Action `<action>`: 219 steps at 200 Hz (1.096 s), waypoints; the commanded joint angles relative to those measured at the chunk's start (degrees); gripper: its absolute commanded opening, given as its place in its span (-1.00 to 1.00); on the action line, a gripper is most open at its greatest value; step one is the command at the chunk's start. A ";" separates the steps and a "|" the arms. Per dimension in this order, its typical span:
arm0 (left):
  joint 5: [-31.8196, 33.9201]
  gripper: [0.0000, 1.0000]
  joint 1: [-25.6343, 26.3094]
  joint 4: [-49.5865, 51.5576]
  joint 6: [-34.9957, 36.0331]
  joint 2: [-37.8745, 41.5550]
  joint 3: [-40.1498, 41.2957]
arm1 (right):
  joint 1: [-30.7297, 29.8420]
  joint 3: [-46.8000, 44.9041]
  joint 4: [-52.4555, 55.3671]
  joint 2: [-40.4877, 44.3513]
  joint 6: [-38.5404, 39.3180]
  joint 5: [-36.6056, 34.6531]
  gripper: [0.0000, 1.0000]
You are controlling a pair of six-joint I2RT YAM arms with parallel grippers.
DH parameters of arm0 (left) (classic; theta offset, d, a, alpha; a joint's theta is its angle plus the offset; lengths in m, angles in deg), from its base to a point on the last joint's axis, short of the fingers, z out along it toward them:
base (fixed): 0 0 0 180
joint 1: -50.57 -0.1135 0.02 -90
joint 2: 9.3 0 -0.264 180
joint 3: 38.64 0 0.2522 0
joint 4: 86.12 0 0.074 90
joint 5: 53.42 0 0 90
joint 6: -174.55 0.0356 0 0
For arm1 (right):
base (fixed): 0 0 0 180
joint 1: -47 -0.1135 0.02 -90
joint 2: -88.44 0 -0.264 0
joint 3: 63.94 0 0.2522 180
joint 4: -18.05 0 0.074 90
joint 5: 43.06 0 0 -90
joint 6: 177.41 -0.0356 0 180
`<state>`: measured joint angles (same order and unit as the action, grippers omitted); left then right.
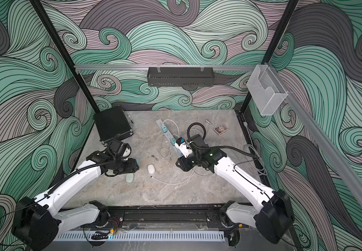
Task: Charge the bluetooth headset
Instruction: Pick up the bluetooth headset from the center of the board.
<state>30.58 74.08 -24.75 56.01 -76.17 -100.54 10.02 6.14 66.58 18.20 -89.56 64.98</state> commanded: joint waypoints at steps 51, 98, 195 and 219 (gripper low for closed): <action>7.67 0.18 0.17 7.33 -5.44 -6.96 -1.97 | -2.21 -1.35 -2.52 -0.69 -0.36 1.56 -0.03; 9.41 0.13 0.03 4.93 -4.63 -10.76 -0.83 | -2.58 -3.38 -2.59 0.34 -0.24 2.78 -0.08; 6.52 0.09 -0.04 -0.21 -2.80 -13.10 2.74 | -2.58 -3.51 -3.97 -0.95 -1.07 3.58 -0.01; 6.54 0.09 -0.04 -0.94 -2.46 -13.61 3.01 | -2.58 -3.42 -4.06 -1.65 -1.46 4.34 -0.01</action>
<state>37.16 74.08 -24.92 52.69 -89.07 -98.03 7.71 2.36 63.58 17.54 -90.02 67.97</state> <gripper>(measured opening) 0.544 0.495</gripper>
